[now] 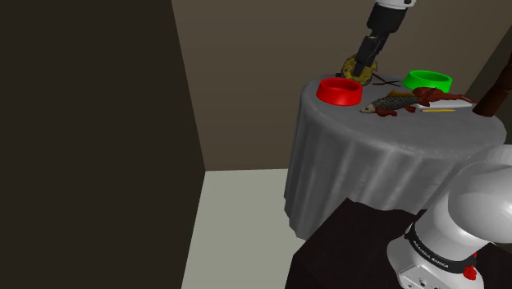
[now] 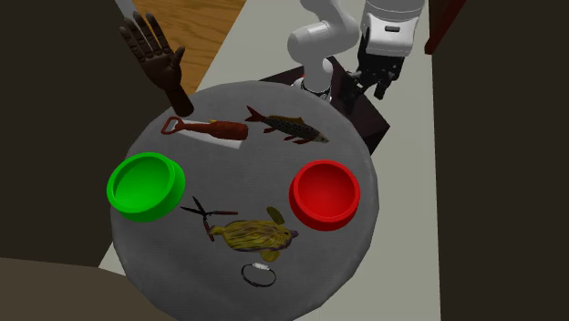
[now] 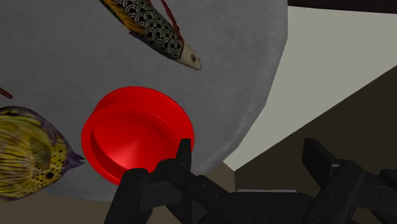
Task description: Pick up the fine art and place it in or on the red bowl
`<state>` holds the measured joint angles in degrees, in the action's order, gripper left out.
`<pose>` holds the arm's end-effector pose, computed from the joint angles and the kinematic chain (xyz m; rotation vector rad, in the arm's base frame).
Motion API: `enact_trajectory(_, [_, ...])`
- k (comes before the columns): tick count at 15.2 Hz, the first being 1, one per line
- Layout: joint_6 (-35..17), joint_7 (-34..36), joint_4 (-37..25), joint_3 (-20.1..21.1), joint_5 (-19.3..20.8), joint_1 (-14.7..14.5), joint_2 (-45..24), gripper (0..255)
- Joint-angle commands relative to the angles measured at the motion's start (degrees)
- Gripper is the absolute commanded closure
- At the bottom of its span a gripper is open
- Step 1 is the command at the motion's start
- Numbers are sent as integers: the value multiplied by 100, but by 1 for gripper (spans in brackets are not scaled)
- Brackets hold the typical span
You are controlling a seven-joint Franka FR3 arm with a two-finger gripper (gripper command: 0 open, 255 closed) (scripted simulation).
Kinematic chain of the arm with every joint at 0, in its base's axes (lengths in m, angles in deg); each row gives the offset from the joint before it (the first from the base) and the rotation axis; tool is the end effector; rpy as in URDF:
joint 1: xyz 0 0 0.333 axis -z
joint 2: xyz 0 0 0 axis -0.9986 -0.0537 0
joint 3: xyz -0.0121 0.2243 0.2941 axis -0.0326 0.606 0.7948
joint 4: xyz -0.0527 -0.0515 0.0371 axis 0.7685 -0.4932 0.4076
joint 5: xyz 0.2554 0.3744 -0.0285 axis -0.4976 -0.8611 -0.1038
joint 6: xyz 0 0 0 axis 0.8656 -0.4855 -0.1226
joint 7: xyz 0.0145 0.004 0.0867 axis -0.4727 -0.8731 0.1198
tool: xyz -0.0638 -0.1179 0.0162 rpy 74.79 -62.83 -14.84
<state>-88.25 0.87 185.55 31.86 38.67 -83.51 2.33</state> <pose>0.3702 -0.1228 0.6134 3.0740 0.1977 0.2252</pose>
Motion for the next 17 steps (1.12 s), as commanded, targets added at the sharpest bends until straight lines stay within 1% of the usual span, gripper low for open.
enact_trajectory(1, [-273,-236,-8,-169,161,37,-224,0])
enact_trajectory(6, [-838,-841,-262,-629,474,116,-868,0])
enact_trajectory(10, [-1273,-1327,-591,-999,612,143,-1467,0])
enact_trajectory(14, [-1676,-1839,-1030,-1364,617,148,-2134,0])
enact_trajectory(17, [-1948,-2253,-1432,-1627,514,152,-2679,0])
